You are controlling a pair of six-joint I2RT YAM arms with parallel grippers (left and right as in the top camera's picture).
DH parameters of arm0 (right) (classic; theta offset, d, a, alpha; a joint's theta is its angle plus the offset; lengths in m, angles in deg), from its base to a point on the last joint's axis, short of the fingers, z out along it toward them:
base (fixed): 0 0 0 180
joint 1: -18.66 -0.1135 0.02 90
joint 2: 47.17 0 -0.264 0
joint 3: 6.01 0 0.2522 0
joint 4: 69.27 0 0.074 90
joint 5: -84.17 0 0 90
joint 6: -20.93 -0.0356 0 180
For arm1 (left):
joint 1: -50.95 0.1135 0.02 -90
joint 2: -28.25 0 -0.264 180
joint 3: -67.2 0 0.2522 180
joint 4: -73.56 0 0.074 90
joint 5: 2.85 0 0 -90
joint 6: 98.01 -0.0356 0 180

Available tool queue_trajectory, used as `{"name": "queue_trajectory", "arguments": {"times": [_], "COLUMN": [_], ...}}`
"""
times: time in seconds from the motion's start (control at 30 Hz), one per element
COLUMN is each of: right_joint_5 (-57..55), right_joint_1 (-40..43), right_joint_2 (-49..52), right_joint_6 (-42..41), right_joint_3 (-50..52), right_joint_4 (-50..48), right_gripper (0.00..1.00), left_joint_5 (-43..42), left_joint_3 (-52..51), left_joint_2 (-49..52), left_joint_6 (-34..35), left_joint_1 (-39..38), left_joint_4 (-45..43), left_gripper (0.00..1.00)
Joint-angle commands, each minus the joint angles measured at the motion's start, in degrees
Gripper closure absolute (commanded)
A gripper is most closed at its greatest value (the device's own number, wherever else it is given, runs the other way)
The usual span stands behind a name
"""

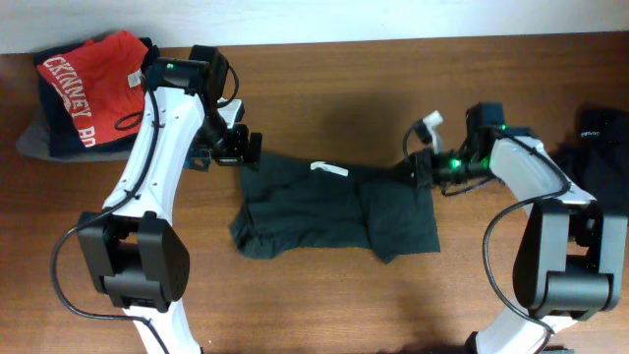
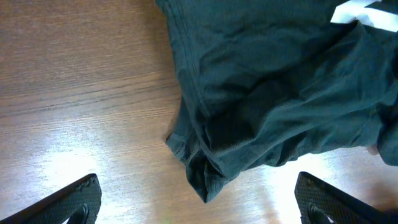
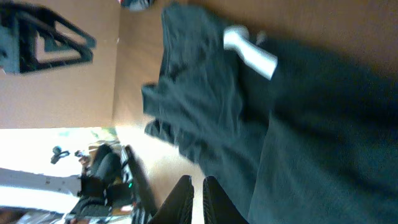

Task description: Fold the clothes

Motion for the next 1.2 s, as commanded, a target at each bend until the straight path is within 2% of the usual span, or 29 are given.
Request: {"name": "queue_trajectory", "arguments": {"times": [0.0,0.23,0.5,0.7,0.93,1.17], "right_joint_5": [-2.03,-2.73,-3.98,-4.11,-4.22,-9.38], "right_joint_1": [-0.35,-1.68,-5.64,-4.74,0.13,3.50], "right_joint_2": [-0.15,3.61,12.52,15.23,10.32,1.53], "right_joint_6": [-1.70,-1.66,-1.68,-1.73,-0.85,6.78], "right_joint_3": [-0.98,1.14,3.41,2.82,-6.43,-22.56], "right_joint_4": [-0.17,-0.28,-6.25,-8.20,3.98,25.14], "right_gripper": [0.87,0.88,0.87,0.87,0.86,0.79], "left_joint_5": [0.00,0.00,-0.02,0.00,0.04,0.02], "left_joint_3": [-0.07,-0.07,-0.07,-0.07,-0.07,-0.07], "left_joint_2": [-0.35,-0.35,-0.35,-0.35,-0.35,-0.35], "left_joint_6": [0.13,0.15,0.15,0.13,0.13,0.13], "left_joint_1": [-0.28,-0.39,-0.44,-0.44,-0.44,-0.44], "left_joint_4": [-0.37,-1.70,-1.62,-1.03,-1.31,-1.42], "left_gripper": [0.01,0.01,0.01,0.01,0.01,0.01]}}
